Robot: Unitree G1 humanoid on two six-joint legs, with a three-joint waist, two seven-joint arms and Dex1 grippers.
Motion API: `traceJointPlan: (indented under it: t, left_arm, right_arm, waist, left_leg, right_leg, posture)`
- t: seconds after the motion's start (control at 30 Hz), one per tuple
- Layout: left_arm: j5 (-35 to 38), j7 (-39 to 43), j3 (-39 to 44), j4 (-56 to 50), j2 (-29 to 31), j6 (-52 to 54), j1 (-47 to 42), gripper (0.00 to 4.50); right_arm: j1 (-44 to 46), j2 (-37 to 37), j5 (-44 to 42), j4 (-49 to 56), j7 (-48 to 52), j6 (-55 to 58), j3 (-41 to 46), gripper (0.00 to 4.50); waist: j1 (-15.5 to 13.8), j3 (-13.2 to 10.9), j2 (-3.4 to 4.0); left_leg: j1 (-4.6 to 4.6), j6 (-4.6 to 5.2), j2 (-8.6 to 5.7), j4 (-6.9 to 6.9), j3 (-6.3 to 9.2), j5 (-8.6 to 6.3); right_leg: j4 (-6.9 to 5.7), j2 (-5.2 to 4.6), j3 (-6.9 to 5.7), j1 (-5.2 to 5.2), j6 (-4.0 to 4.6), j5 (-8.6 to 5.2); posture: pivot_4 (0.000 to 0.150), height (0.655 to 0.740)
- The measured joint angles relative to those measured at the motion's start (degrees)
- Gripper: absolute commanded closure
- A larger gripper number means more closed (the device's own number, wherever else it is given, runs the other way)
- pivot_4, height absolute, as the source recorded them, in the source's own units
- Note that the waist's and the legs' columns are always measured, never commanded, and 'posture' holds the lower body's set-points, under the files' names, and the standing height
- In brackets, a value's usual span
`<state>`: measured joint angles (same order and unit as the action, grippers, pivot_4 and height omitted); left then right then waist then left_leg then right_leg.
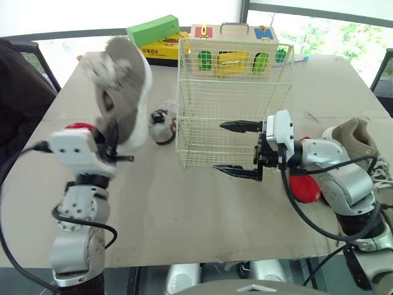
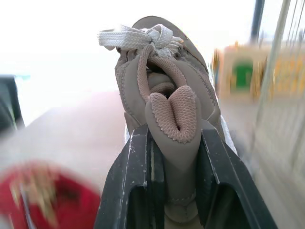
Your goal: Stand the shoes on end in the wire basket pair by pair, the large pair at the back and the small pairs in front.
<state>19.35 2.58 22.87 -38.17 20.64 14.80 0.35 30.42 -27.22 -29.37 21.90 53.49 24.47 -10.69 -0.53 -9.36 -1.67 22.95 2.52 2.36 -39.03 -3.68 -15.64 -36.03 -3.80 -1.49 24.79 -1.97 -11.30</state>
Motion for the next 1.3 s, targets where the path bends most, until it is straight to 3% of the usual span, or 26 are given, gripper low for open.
traceJointPlan:
  t: [0.2, 0.4, 0.5, 0.63, 0.9, 1.0, 1.1, 1.13, 1.23, 1.27, 1.3]
  left_arm:
    - [-2.8, 1.2, 0.7, -2.8, 6.2, -0.5, -9.5, 4.01]
    - [-8.0, 16.4, -10.3, 4.6, 18.3, -8.9, -21.6, 4.01]
    - [-8.9, 22.0, -14.6, 9.5, 18.5, -13.9, -24.2, 4.01]
    - [-11.2, 31.4, -22.0, 19.5, 18.3, -25.0, -30.6, 4.01]
    - [-12.9, 43.4, -30.0, 39.4, 13.5, -44.0, -42.6, 4.01]
    - [-13.3, 46.9, -31.3, 46.5, 12.1, -51.2, -47.5, 4.01]
    - [-13.1, 49.9, -32.3, 53.8, 10.2, -57.8, -51.5, 4.01]
    - [-13.1, 50.7, -32.4, 55.4, 9.8, -59.3, -52.5, 4.01]
    - [-12.3, 53.1, -32.4, 59.6, 8.9, -63.2, -55.3, 4.01]
    - [-11.2, 54.2, -32.4, 60.7, 8.6, -63.7, -56.0, 3.52]
    - [-8.9, 55.4, -32.4, 61.4, 7.8, -63.2, -56.2, 2.88]
  right_arm:
    - [14.6, 1.5, -0.6, -4.2, -0.9, 0.5, 2.0, 0.00]
    - [34.7, -5.5, 2.3, -12.7, 0.0, -0.2, 6.5, 0.00]
    - [37.4, -7.8, 4.9, -14.6, 0.8, -2.6, 6.9, 0.00]
    - [41.4, -16.2, 14.0, -19.3, 4.7, -8.7, 4.3, 0.00]
    - [40.5, -28.4, 24.5, -25.0, 16.8, -16.7, -0.6, 0.00]
    - [37.9, -31.3, 26.5, -24.7, 20.2, -16.2, -0.8, 0.84]
    - [35.9, -32.9, 27.8, -22.6, 21.0, -14.7, -0.6, 2.22]
    - [35.4, -33.4, 27.9, -21.8, 21.0, -14.5, 0.0, 2.91]
    - [34.1, -34.6, 27.9, -19.9, 21.0, -13.1, 1.7, 4.02]
    - [33.6, -34.7, 27.8, -19.2, 20.9, -12.4, 2.2, 4.46]
    - [33.0, -34.8, 27.6, -18.6, 20.8, -11.5, 2.8, 4.50]
  waist:
    - [-0.3, -0.1, 0.05]
    - [-0.3, -0.2, 0.12]
    - [-0.1, -0.2, 0.17]
    - [-0.3, -0.3, 0.23]
    - [-0.8, -0.5, 0.61]
    - [-0.9, -0.6, 0.63]
    - [-0.6, -0.6, 0.64]
    - [-0.6, -0.6, 0.63]
    - [-0.7, -0.6, 0.63]
    - [-0.6, -0.6, 0.64]
    - [-0.7, -0.6, 0.63]
  left_leg:
    - [0.05, -0.01, -0.01, -0.05, -0.03, 0.01]
    - [0.18, 0.00, -0.07, -0.02, -0.29, 0.00]
    - [0.21, 0.00, -0.05, 0.05, -0.34, 0.00]
    - [0.86, -0.26, -0.02, 0.03, -0.36, 0.17]
    - [0.96, -0.24, -0.01, -0.01, -0.30, 0.16]
    - [0.96, -0.23, -0.03, -0.19, -0.49, 0.15]
    - [0.97, -0.22, -0.04, -0.28, -0.54, 0.15]
    - [0.97, -0.23, -0.04, -0.28, -0.51, 0.16]
    - [0.96, -0.23, -0.04, -0.29, -0.48, 0.16]
    - [0.96, -0.23, -0.04, -0.29, -0.51, 0.16]
    - [0.97, -0.23, -0.04, -0.29, -0.50, 0.16]
  right_leg:
    - [-0.06, 0.12, -0.14, -0.01, 0.00, 0.01]
    - [0.19, 0.06, -0.13, 0.01, -0.03, 0.01]
    - [0.17, 0.08, -0.11, 0.12, -0.23, 0.12]
    - [0.08, 0.13, -0.12, 0.80, -0.27, 0.15]
    - [0.10, 0.16, -0.20, 0.83, -0.36, 0.18]
    - [0.14, 0.14, -0.04, 0.79, -0.43, 0.22]
    - [0.14, 0.12, 0.03, 0.79, -0.52, 0.28]
    - [0.13, 0.13, 0.02, 0.79, -0.52, 0.28]
    - [0.11, 0.14, -0.01, 0.78, -0.52, 0.28]
    - [0.11, 0.14, 0.00, 0.78, -0.52, 0.28]
    - [0.11, 0.13, 0.00, 0.78, -0.53, 0.28]
  posture:
    - [0.150, 0.7400]
    - [0.150, 0.7400]
    - [0.150, 0.7400]
    - [0.150, 0.7400]
    - [0.150, 0.7400]
    - [0.150, 0.7400]
    - [0.150, 0.7400]
    - [0.150, 0.7400]
    - [0.150, 0.7400]
    - [0.150, 0.7400]
    - [0.150, 0.7400]
